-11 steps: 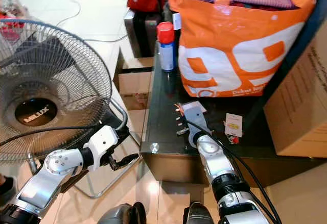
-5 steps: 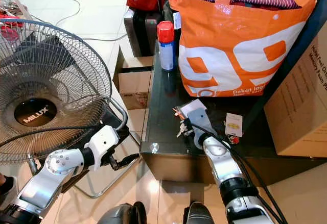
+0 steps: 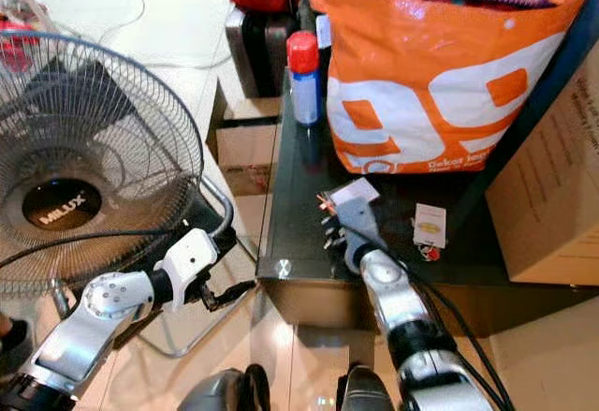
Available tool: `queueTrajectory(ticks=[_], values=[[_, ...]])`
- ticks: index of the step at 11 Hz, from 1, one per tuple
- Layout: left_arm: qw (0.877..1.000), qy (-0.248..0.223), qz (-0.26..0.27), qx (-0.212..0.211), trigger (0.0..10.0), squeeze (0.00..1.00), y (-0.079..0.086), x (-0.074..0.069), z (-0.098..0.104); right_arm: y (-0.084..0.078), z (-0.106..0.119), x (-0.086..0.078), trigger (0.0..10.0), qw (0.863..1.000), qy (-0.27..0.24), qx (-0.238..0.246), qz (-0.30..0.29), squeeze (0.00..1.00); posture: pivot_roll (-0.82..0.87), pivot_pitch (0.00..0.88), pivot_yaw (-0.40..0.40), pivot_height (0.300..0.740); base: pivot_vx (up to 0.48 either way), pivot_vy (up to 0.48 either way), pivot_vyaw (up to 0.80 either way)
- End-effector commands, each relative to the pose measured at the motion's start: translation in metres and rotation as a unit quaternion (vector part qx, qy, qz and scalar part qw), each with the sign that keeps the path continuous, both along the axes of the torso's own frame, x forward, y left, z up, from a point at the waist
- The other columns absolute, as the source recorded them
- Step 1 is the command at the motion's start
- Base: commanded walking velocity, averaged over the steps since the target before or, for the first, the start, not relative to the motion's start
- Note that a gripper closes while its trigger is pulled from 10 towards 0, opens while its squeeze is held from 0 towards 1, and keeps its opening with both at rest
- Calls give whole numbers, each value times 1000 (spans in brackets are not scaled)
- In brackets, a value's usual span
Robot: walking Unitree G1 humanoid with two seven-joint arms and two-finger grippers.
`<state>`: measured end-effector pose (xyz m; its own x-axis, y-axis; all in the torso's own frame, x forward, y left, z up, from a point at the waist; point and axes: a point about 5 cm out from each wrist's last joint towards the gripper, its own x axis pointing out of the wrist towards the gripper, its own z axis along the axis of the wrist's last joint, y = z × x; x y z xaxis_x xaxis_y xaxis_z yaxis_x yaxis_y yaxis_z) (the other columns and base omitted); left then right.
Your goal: Hang keys on a hook
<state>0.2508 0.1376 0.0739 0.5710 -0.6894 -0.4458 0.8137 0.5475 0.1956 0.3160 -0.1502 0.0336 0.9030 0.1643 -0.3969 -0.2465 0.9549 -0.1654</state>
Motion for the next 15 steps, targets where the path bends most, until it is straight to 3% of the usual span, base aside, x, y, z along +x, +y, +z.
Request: queueTrajectory(ticks=[1, 3, 7, 9, 13, 15], values=[[1000, 4, 0, 5, 10000, 0, 4, -4, 0, 0, -2, 0, 10000, 1000, 4, 19, -24, 0, -30, 242, 139, 740, 0, 0, 0], [1000, 4, -5, -16, 10000, 0, 3, -5, 6, 3, 2, 3, 10000, 995, -21, 82, -55, 0, -14, 260, 151, 740, 0, 0, 0], [1000, 13, -15, -7, 10000, 0, 4, -9, 5, 12, 5, 2, 10000, 995, -40, 91, -8, 0, -13, 263, 157, 740, 0, 0, 0], [1000, 13, -15, -7, 10000, 0, 3, -7, 5, 12, 6, 1, 10000, 997, -52, 51, 23, 0, -19, 260, 158, 740, 0, 0, 0], [1000, 11, -17, -5, 10000, 0, 2, -5, 6, 18, 9, 3, 9922, 997, -64, 41, 31, 0, -16, 258, 162, 740, 0, 0, 0], [1000, 10, -17, -5, 10000, 0, 2, -5, 6, 23, 10, 4, 3922, 996, -62, 34, 44, 0, -16, 256, 161, 740, 0, 0, 0]])
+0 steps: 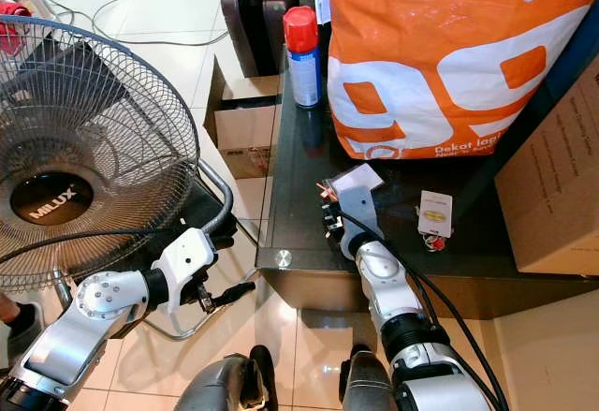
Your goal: Hang keys on a hook
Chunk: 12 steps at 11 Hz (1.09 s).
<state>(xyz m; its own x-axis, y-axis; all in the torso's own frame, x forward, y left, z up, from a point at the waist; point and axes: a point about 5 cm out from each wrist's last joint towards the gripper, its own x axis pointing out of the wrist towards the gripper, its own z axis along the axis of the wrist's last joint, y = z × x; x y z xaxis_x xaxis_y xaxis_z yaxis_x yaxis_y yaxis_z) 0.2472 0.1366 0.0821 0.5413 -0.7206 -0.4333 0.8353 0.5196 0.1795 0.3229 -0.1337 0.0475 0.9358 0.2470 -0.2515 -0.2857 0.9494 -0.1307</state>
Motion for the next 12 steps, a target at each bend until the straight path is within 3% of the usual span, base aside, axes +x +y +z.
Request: queueTrajectory(ticks=[1, 2, 4, 8, 12], values=[[1000, 7, 3, 6, 10000, 0, 2, -1, -2, 7, -5, -3, 1843, 1000, 10, -7, 15, 0, -17, 254, 160, 740, 0, 0, 0], [1000, 7, 3, 6, 10000, 0, 2, -1, -2, 6, -6, -3, 588, 1000, 15, -13, 14, 0, -17, 255, 160, 740, 0, 0, 0], [1000, 6, 3, 6, 10000, 0, 2, -1, -2, 4, -9, -4, 0, 999, 25, -23, 8, 0, -16, 254, 159, 740, 0, 0, 0], [1000, 6, 3, 7, 10000, 0, 3, -2, -2, -2, -15, -4, 0, 998, 46, -48, -16, 0, -11, 251, 155, 740, 0, 0, 0], [1000, 7, 2, 8, 10000, 0, 3, -2, -2, -1, -15, -4, 0, 998, 44, -41, -20, 0, -11, 245, 155, 740, 0, 0, 0]])
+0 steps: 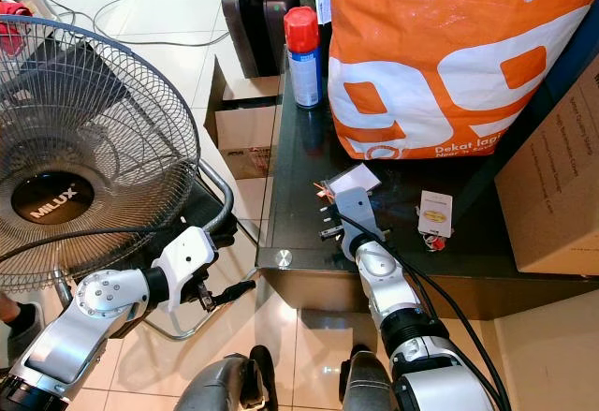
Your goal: Hang keys on a hook
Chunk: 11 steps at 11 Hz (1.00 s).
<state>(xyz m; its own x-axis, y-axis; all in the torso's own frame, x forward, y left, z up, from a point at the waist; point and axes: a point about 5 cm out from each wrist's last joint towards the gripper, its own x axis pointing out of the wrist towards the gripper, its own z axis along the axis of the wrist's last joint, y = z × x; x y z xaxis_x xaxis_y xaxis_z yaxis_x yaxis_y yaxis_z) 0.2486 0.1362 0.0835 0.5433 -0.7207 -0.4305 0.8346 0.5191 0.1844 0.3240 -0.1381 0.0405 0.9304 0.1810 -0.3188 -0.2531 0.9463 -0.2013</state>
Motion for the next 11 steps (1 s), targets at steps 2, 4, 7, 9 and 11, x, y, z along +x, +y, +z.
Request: queueTrajectory(ticks=[2, 4, 7, 9, 11], values=[[1000, 10, 2, 7, 10000, 0, 3, -3, -4, 3, -8, -5, 0, 1000, 17, 4, 1, 0, -16, 239, 155, 740, 0, 0, 0], [1000, 1, 12, 1, 10000, 0, 3, 0, -5, -20, 27, -16, 0, 996, -76, 38, 12, 0, -59, 173, 133, 740, 0, 0, 0], [1000, -11, 26, -13, 10000, 0, 2, 6, -4, -19, 57, -51, 0, 988, -135, 47, 51, 0, -98, 99, 138, 740, 0, 0, 0], [999, -18, 30, -12, 10000, 0, 2, 11, -4, -16, 55, -58, 0, 992, -109, 18, 56, 0, -102, 82, 145, 740, 0, 0, 0], [999, -25, 32, -13, 10000, 0, 0, 15, -2, -20, 56, -52, 0, 994, -94, 41, 22, 0, -99, 76, 137, 740, 0, 0, 0]])
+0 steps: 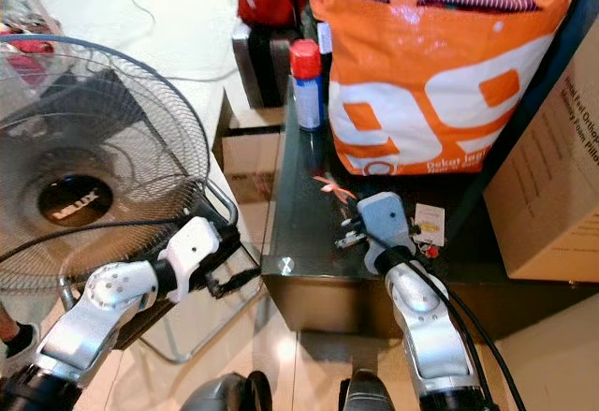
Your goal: Hang keys on a hook
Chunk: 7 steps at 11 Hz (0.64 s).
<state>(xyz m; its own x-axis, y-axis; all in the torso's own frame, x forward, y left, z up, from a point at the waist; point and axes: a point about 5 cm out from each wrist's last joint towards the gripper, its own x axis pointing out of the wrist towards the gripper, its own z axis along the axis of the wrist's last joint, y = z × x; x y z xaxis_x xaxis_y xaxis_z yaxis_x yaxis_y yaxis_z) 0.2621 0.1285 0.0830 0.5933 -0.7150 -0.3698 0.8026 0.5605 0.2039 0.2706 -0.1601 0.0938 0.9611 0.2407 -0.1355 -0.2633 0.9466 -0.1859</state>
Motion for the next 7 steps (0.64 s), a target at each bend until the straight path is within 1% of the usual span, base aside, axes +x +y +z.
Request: queueTrajectory(ticks=[1, 2, 3, 4, 5, 6, 7], values=[[1000, -2, 19, 6, 10000, 0, 7, 1, -2, 3, 6, -2, 0, 1000, -4, 8, 5, 0, -102, 68, 132, 740, 0, 0, 0], [999, -11, 36, 6, 10000, 0, 8, 2, -3, 1, 6, -7, 0, 1000, -4, 9, 1, 0, -105, 58, 129, 740, 0, 0, 0], [998, -18, 57, 0, 10000, 0, 9, 5, -2, -1, 8, -11, 0, 1000, -8, 19, -13, 0, -109, 51, 127, 740, 0, 0, 0], [995, -33, 95, -25, 10000, 0, 9, 8, 4, -8, 13, -22, 0, 997, -16, 46, -53, 0, -117, 32, 127, 740, 0, 0, 0], [990, -48, 121, -56, 10000, 0, 7, 6, 14, -12, 21, -38, 10000, 995, -25, 47, -82, 0, -143, 14, 138, 740, 0, 0, 0], [990, -51, 117, -60, 10000, 0, 7, 4, 17, -13, 23, -44, 10000, 995, -26, 41, -88, 0, -148, 10, 139, 740, 0, 0, 0], [989, -62, 118, -57, 10000, 0, 9, 2, 23, -20, 31, -53, 10000, 993, -40, 10, -109, 0, -153, 0, 135, 740, 0, 0, 0]])
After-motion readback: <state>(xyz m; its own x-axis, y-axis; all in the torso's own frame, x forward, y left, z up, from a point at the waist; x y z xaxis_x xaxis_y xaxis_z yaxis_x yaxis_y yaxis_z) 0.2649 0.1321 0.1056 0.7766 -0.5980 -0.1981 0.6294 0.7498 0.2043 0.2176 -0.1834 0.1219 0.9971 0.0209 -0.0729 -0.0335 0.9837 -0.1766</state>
